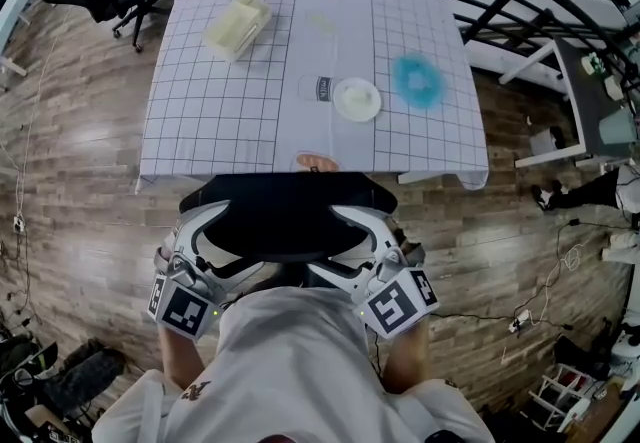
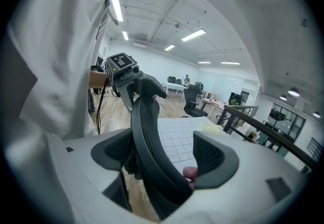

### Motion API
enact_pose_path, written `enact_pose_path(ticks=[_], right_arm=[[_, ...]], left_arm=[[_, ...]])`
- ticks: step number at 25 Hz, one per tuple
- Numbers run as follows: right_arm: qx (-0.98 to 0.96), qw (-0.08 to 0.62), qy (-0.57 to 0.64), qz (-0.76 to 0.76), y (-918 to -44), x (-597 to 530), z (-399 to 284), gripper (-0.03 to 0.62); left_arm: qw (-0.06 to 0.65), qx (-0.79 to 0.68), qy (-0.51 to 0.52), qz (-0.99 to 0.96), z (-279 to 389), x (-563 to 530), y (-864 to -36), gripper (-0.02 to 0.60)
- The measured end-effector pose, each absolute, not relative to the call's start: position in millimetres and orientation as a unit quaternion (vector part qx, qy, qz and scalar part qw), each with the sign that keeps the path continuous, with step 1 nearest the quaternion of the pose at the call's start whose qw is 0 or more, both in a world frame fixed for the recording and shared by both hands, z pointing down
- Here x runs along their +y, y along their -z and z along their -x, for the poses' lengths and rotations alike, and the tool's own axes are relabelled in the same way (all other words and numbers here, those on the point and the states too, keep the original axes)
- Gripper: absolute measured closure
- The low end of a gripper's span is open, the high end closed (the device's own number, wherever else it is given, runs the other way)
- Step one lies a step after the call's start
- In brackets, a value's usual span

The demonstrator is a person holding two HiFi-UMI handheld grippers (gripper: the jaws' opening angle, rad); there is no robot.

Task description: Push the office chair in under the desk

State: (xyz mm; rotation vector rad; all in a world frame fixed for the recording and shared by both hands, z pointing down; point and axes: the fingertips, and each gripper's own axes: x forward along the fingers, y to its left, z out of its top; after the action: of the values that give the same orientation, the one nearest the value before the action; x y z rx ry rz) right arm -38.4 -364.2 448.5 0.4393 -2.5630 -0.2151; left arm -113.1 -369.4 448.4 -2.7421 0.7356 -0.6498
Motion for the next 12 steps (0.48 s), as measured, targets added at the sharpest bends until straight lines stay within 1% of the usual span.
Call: enact_pose_path(ticks=[12], right_arm=[[-0.946, 0.269, 0.079, -0.163, -448.5, -366.7, 42.3, 0.213]], left_arm=[[0.113, 0.246, 0.218, 0.938, 116.8, -373.0, -447.6, 0.152]])
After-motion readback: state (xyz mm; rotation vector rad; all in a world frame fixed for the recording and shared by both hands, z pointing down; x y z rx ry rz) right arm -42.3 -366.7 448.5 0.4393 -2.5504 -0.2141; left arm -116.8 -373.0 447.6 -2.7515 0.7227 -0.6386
